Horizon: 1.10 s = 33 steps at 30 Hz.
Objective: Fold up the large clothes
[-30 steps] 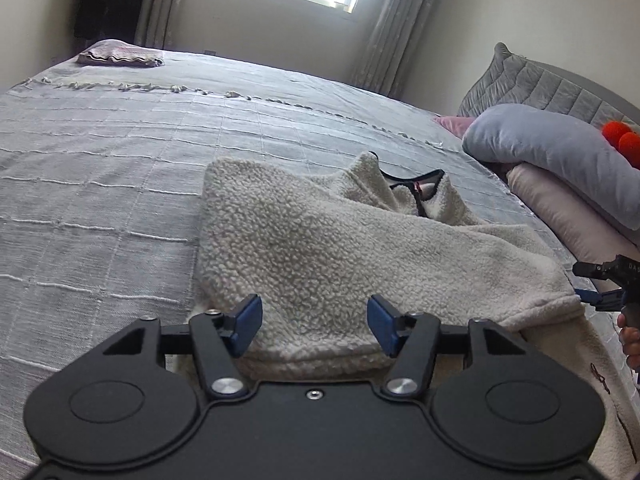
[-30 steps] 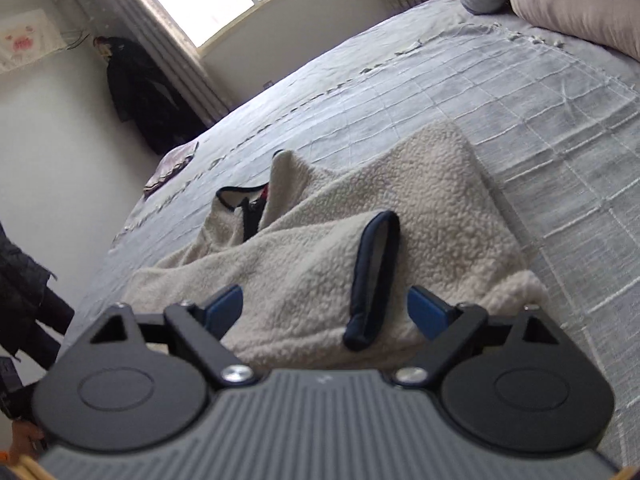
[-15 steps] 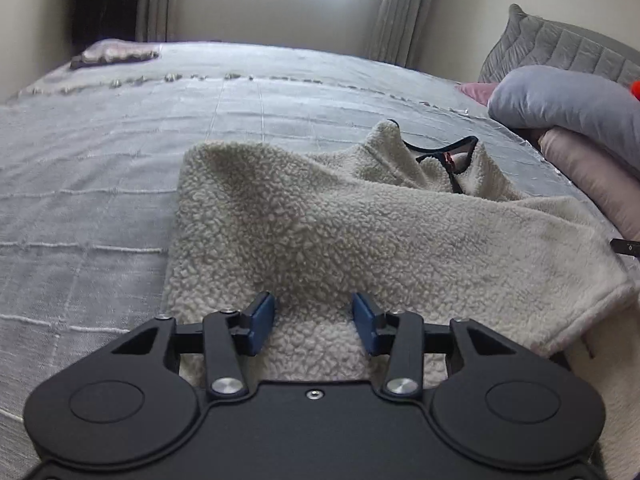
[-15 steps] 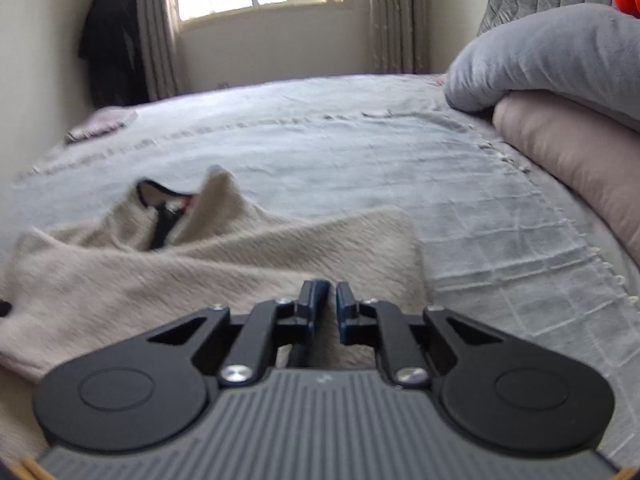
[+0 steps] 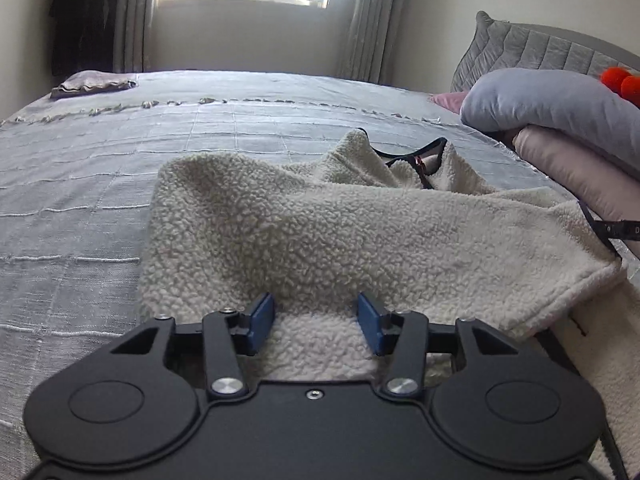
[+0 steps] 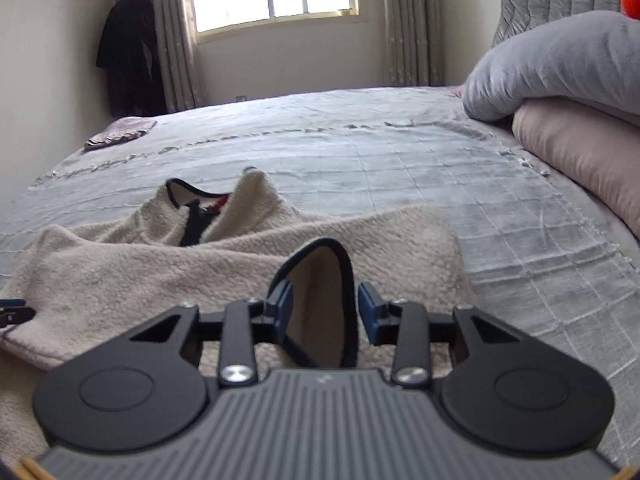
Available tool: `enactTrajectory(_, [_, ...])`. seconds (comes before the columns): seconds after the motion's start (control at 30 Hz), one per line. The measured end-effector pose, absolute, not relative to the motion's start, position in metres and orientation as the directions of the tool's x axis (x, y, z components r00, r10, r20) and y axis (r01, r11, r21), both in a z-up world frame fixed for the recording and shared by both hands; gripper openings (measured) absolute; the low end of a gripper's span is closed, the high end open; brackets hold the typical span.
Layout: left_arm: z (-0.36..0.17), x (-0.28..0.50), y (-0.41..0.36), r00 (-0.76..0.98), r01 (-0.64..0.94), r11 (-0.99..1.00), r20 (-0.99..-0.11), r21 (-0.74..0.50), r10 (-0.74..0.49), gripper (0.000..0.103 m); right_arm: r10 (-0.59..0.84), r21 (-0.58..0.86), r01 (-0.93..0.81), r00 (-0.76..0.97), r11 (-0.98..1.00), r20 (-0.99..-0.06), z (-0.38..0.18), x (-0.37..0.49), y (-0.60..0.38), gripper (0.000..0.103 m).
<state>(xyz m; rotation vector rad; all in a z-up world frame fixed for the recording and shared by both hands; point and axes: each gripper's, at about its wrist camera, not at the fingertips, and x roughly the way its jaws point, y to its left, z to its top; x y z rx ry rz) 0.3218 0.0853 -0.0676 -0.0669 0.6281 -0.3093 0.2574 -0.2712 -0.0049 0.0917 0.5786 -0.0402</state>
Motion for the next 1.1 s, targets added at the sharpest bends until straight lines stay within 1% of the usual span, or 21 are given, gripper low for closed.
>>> enactTrajectory(0.07, [-0.058, 0.321, 0.09, 0.749, 0.23, 0.952, -0.588, -0.203, -0.306, 0.047, -0.056, 0.07, 0.12, 0.81, 0.99, -0.584, -0.013, 0.254, -0.287, 0.035])
enactTrajectory(0.13, [-0.047, 0.313, 0.098, 0.743, 0.213, 0.948, -0.591, -0.237, -0.314, 0.047, -0.065, 0.076, 0.136, 0.803, 0.988, -0.593, -0.012, 0.241, -0.3, 0.036])
enactTrajectory(0.2, [-0.04, 0.295, 0.109, 0.758, 0.206, 0.945, -0.57, -0.254, -0.318, 0.047, -0.054, 0.093, 0.131, 0.818, 0.987, -0.572, -0.003, 0.22, -0.31, 0.042])
enactTrajectory(0.27, [-0.039, 0.279, 0.118, 0.757, 0.19, 0.947, -0.575, -0.26, -0.31, 0.047, -0.025, 0.122, 0.11, 0.836, 0.986, -0.549, 0.007, 0.202, -0.316, 0.048])
enactTrajectory(0.33, [-0.045, 0.269, 0.124, 0.73, 0.177, 0.947, -0.61, -0.269, -0.31, 0.047, 0.017, 0.15, 0.075, 0.844, 0.986, -0.536, 0.014, 0.186, -0.316, 0.056])
enactTrajectory(0.4, [-0.051, 0.259, 0.127, 0.66, 0.135, 0.952, -0.691, -0.276, -0.294, 0.047, 0.037, 0.143, 0.049, 0.838, 0.989, -0.545, 0.018, 0.174, -0.311, 0.059])
enactTrajectory(0.43, [-0.052, 0.251, 0.128, 0.642, 0.122, 0.954, -0.711, -0.274, -0.287, 0.047, 0.041, 0.128, 0.037, 0.83, 0.991, -0.556, 0.02, 0.169, -0.307, 0.062])
enactTrajectory(0.47, [-0.049, 0.24, 0.129, 0.646, 0.129, 0.953, -0.706, -0.273, -0.29, 0.048, 0.045, 0.11, 0.021, 0.823, 0.994, -0.567, 0.022, 0.161, -0.303, 0.064])
enactTrajectory(0.5, [-0.045, 0.228, 0.131, 0.652, 0.139, 0.953, -0.699, -0.27, -0.293, 0.055, 0.052, 0.094, 0.003, 0.817, 0.996, -0.574, 0.023, 0.153, -0.3, 0.069])
enactTrajectory(0.53, [-0.04, 0.217, 0.133, 0.657, 0.145, 0.953, -0.694, -0.267, -0.295, 0.061, 0.06, 0.082, -0.016, 0.815, 0.997, -0.577, 0.025, 0.144, -0.298, 0.077])
enactTrajectory(0.57, [-0.037, 0.207, 0.135, 0.66, 0.149, 0.952, -0.689, -0.269, -0.298, 0.064, 0.069, 0.071, -0.034, 0.812, 0.997, -0.58, 0.027, 0.134, -0.296, 0.081])
enactTrajectory(0.6, [-0.033, 0.196, 0.139, 0.66, 0.151, 0.95, -0.687, -0.274, -0.303, 0.07, 0.075, 0.064, -0.046, 0.809, 0.997, -0.583, 0.029, 0.124, -0.296, 0.086])
enactTrajectory(0.63, [-0.031, 0.187, 0.142, 0.656, 0.147, 0.948, -0.69, -0.281, -0.306, 0.073, 0.08, 0.063, -0.054, 0.806, 0.997, -0.586, 0.03, 0.116, -0.296, 0.089])
enactTrajectory(0.67, [-0.028, 0.179, 0.146, 0.645, 0.133, 0.947, -0.701, -0.291, -0.306, 0.076, 0.087, 0.065, -0.06, 0.801, 0.996, -0.592, 0.032, 0.107, -0.297, 0.089])
enactTrajectory(0.7, [-0.027, 0.172, 0.149, 0.628, 0.115, 0.947, -0.717, -0.3, -0.303, 0.082, 0.093, 0.072, -0.062, 0.794, 0.995, -0.601, 0.034, 0.099, -0.299, 0.09])
enactTrajectory(0.73, [-0.026, 0.166, 0.152, 0.611, 0.096, 0.948, -0.734, -0.304, -0.297, 0.086, 0.097, 0.077, -0.063, 0.788, 0.995, -0.608, 0.035, 0.091, -0.3, 0.092])
enactTrajectory(0.83, [-0.026, 0.145, 0.161, 0.571, 0.051, 0.945, -0.767, -0.322, -0.292, 0.088, 0.099, 0.091, -0.054, 0.771, 0.994, -0.63, 0.037, 0.068, -0.307, 0.095])
enactTrajectory(0.97, [-0.031, 0.114, 0.174, 0.523, 0.046, 0.927, -0.782, -0.371, -0.339, 0.088, 0.118, 0.124, -0.045, 0.72, 0.991, -0.684, 0.031, 0.043, -0.319, 0.097])
enactTrajectory(1.1, [-0.044, 0.085, 0.179, 0.467, 0.043, 0.897, -0.785, -0.44, -0.408, 0.088, 0.173, 0.221, -0.01, 0.656, 0.975, -0.734, 0.014, 0.017, -0.339, 0.097])
